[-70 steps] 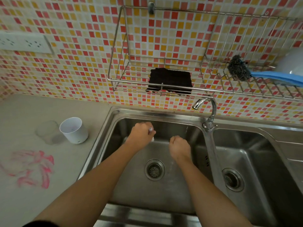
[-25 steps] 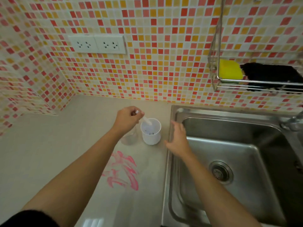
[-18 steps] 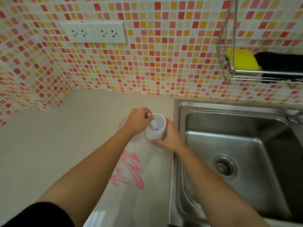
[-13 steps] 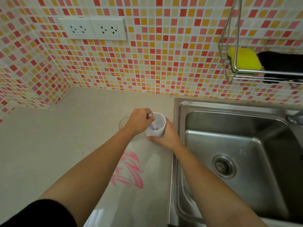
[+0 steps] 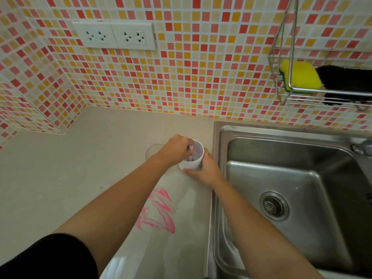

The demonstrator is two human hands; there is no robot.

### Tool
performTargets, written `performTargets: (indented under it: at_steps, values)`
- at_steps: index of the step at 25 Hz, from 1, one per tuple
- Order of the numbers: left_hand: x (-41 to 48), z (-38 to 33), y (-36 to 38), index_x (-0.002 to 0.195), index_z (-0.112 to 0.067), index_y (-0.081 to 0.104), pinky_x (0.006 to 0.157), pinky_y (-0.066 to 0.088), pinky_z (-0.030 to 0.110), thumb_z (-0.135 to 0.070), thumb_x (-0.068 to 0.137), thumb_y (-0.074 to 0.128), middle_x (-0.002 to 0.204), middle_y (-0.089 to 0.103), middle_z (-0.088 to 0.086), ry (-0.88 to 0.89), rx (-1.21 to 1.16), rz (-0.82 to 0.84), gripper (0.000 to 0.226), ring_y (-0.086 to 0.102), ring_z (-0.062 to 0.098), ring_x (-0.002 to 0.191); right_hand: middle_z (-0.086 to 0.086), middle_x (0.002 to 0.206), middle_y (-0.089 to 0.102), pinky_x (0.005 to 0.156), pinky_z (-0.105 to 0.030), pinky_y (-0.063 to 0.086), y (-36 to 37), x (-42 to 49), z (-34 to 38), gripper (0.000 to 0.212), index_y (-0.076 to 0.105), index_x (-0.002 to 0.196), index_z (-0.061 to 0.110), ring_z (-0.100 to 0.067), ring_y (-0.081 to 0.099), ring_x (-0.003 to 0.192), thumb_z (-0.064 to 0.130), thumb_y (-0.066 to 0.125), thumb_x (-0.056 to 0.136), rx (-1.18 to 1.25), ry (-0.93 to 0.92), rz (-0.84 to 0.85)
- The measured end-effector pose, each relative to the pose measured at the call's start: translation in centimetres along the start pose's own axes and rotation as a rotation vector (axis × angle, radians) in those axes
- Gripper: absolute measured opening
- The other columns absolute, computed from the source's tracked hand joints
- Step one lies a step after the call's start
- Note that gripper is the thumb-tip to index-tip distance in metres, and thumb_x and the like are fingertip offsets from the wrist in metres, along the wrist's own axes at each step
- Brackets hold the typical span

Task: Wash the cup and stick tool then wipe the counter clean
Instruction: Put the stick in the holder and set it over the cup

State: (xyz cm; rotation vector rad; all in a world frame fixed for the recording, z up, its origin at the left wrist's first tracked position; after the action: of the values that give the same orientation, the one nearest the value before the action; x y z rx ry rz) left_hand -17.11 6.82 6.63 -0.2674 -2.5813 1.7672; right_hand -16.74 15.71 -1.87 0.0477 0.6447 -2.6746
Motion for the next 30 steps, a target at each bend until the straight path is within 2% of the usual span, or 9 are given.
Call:
performTargets:
  at_steps: [4,6,8,11,13,17,20,24,30]
  values:
    - [-1.9,2.8,-3.4,0.121,-0.01,0.061,0.082,0.046,0.023,-0.023,0.085,0.066,0.091,0.068,0.007,-0.128,-0.355,-0.221,0.039,0.059,0.017,0.082,0.0,0.127,0.055,0.095,-0.034,0.046,0.0,0.0,-0.1,0.09,0.04,0.131,0.019,-0.018,0.054,0.114,0.035,0.087,0.057,-0.036,-0.016,-0.027]
    - [-4.8,7.5,-6.3,0.121,-0.006,0.06,0.087,0.046,0.019,-0.008,0.086,0.06,0.092,0.066,0.006,-0.266,-0.532,-0.505,0.036,0.06,0.015,0.083,0.0,0.125,0.054,0.092,-0.029,0.044,-0.1,-0.1,-0.1,0.089,0.04,0.13,0.018,-0.016,0.053,0.112,0.034,0.088,0.057,-0.043,-0.038,-0.046]
    - [-7.7,12.5,-5.9,0.126,-0.003,0.055,0.093,0.046,0.023,0.009,0.082,0.05,0.102,0.064,0.009,-0.407,-0.666,-0.577,0.045,0.061,0.02,0.094,0.006,0.12,0.052,0.088,-0.023,0.04,0.0,-0.2,-0.1,0.092,0.038,0.131,0.017,-0.01,0.051,0.108,0.027,0.09,0.056,-0.013,-0.048,-0.048]
    - [-9.8,14.9,0.1,0.142,-0.006,0.034,0.098,0.037,0.022,0.012,0.075,0.057,0.136,0.049,0.014,-0.509,-0.744,-0.249,0.072,0.049,0.022,0.121,0.006,0.119,0.052,0.085,-0.022,0.039,0.1,-0.2,-0.5,0.09,0.037,0.132,0.018,-0.01,0.051,0.106,0.023,0.088,0.059,0.021,-0.026,-0.044]
    - [-9.8,13.6,3.3,0.144,-0.012,0.027,0.095,0.034,0.023,0.001,0.071,0.074,0.138,0.044,0.005,-0.471,-0.71,-0.077,0.088,0.043,0.02,0.124,0.006,0.121,0.053,0.083,-0.018,0.042,0.0,-0.3,-0.7,0.086,0.038,0.131,0.02,-0.012,0.053,0.11,0.02,0.087,0.061,0.091,-0.007,-0.053]
    - [-8.2,11.7,4.4,0.135,-0.013,0.039,0.094,0.04,0.024,-0.017,0.066,0.084,0.131,0.05,0.004,-0.403,-0.752,-0.155,0.082,0.051,0.019,0.114,0.002,0.122,0.045,0.082,-0.015,0.045,-3.6,-0.9,0.7,0.088,0.035,0.124,0.025,-0.011,0.051,0.108,0.02,0.087,0.054,0.145,-0.024,-0.181]
    - [-7.2,9.0,6.2,0.137,-0.016,0.04,0.098,0.043,0.026,-0.017,0.065,0.085,0.135,0.05,0.004,-0.291,-0.782,-0.047,0.084,0.054,0.016,0.113,0.001,0.12,0.032,0.086,-0.021,0.041,-7.9,-1.6,3.1,0.088,0.04,0.126,0.021,-0.016,0.042,0.109,0.017,0.083,0.049,-0.082,-0.061,-0.232]
    - [-6.7,7.5,6.6,0.137,-0.016,0.041,0.101,0.043,0.029,-0.013,0.063,0.086,0.136,0.05,0.003,-0.25,-0.809,-0.043,0.086,0.052,0.016,0.118,0.001,0.125,0.024,0.104,-0.032,0.037,-9.9,-2.0,6.6,0.085,0.046,0.13,0.024,-0.015,0.033,0.117,0.005,0.084,0.056,-0.383,-0.146,-0.018]
    - [-6.8,7.2,6.4,0.142,-0.019,0.037,0.092,0.036,0.019,-0.018,0.065,0.085,0.135,0.049,-0.004,-0.229,-0.776,-0.029,0.091,0.046,0.008,0.114,-0.005,0.138,0.023,0.102,-0.044,0.038,-4.9,-1.9,13.4,0.087,0.04,0.135,0.035,-0.028,0.025,0.127,0.012,0.081,0.061,-0.982,-0.442,0.18]
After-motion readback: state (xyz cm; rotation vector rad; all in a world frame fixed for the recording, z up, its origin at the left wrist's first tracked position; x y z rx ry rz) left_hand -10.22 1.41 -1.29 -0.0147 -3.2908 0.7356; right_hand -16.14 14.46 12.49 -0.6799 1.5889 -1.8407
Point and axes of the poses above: each hand's wrist, its own x-axis towards the middle knuckle, its own y-axis out of the palm, z = x × y, the point moved 10 cm from there along x, towards the middle knuckle
